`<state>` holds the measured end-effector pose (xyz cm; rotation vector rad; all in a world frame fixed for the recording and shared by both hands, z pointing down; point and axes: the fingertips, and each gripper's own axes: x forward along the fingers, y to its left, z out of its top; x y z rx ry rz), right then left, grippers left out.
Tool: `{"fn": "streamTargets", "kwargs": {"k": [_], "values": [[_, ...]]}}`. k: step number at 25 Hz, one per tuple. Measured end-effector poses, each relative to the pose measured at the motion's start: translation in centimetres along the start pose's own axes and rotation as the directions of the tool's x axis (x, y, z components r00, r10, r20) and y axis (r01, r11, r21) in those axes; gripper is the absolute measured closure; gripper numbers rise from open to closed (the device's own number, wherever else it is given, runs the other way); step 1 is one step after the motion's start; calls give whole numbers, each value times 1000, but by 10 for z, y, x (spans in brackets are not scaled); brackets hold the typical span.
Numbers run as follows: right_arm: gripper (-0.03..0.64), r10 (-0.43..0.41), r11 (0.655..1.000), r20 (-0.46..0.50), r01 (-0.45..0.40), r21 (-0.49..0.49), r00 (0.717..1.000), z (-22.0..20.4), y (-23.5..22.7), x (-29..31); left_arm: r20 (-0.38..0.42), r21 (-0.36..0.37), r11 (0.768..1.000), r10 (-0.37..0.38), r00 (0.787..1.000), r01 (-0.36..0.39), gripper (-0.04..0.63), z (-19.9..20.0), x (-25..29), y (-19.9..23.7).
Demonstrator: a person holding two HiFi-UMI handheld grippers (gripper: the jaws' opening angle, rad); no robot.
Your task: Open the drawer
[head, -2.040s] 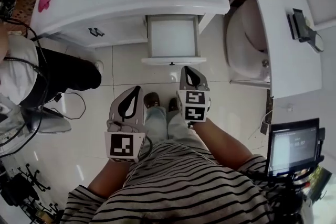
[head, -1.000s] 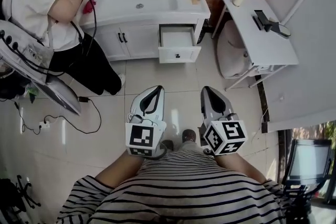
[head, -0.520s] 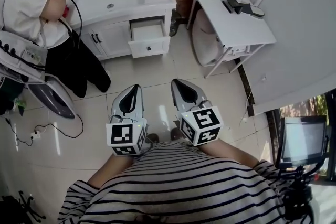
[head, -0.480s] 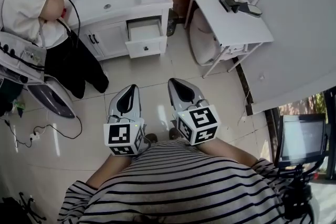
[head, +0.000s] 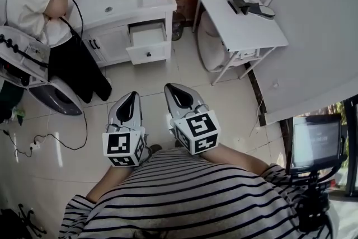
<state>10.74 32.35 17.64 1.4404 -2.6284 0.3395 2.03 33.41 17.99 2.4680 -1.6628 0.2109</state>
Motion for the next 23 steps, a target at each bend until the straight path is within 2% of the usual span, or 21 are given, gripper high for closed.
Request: {"fn": "streamTargets", "kwargs": {"k": [12, 23], "values": [[617, 51, 999, 4, -51, -21, 999, 7, 3, 32, -6, 1, 999, 41, 999, -41, 578, 1, 15, 21], [617, 53, 998, -14, -53, -21, 998, 6, 5, 45, -11, -17, 999, 36, 999, -36, 578, -1, 23, 32]]}}
